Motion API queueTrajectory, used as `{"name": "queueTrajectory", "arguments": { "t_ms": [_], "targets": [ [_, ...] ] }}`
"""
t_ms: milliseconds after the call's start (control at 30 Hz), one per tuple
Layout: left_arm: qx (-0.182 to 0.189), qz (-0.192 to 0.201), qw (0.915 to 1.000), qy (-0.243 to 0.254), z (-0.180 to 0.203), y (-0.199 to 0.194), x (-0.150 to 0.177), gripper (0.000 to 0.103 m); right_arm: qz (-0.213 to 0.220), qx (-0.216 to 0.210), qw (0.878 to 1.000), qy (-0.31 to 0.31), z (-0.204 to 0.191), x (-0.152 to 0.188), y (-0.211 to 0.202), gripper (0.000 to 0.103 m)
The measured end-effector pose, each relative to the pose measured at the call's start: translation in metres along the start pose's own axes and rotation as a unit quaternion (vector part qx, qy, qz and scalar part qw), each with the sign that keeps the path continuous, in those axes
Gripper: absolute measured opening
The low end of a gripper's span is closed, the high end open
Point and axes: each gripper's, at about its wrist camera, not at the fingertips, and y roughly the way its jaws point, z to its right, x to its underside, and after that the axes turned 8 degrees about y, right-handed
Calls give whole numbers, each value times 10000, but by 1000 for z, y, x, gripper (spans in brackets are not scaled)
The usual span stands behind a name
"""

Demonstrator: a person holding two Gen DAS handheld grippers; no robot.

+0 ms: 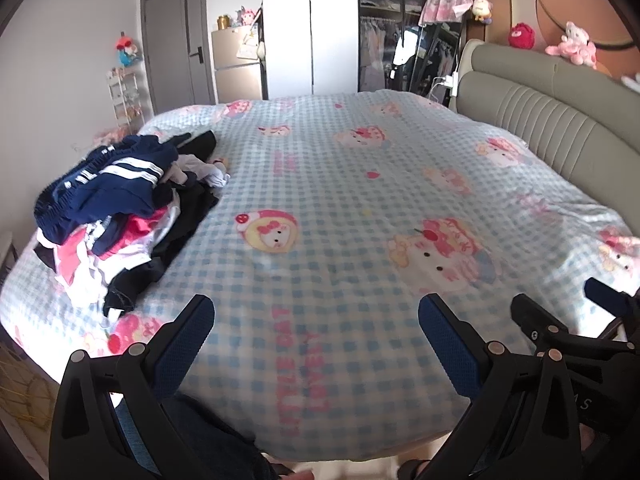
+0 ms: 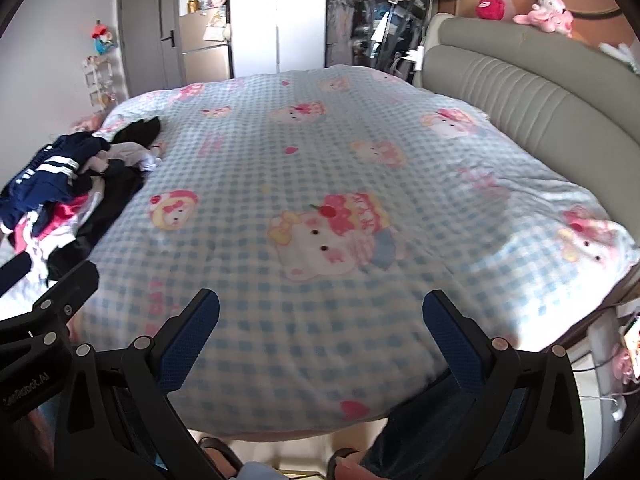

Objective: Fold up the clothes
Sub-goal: 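Move both grippers toward the clothes pile on the bed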

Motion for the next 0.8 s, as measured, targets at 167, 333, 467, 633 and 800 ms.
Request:
{"name": "queueTrajectory", "arguments": {
  "t_ms": [167,333,467,633,800],
  "targets": [
    [178,62,9993,-330,-13,-6,1,103,642,238,9948,-756,-22,0,-3,103],
    [184,349,9965,-731,-44,-20,-1,103,1077,280,9833,-1438,-46,3,1,103],
    [-156,310,9950,-941,-84,-18,-2,103,819,-219,9843,-1546,-79,-10,12,103],
    [-434,183,9920,-1172,-147,-6,6,103,484,-834,9826,-1586,-124,-34,24,103],
    [-864,67,9845,-1525,-215,4,9,103,209,-1446,9741,-1724,-181,-57,34,97]
  ]
}}
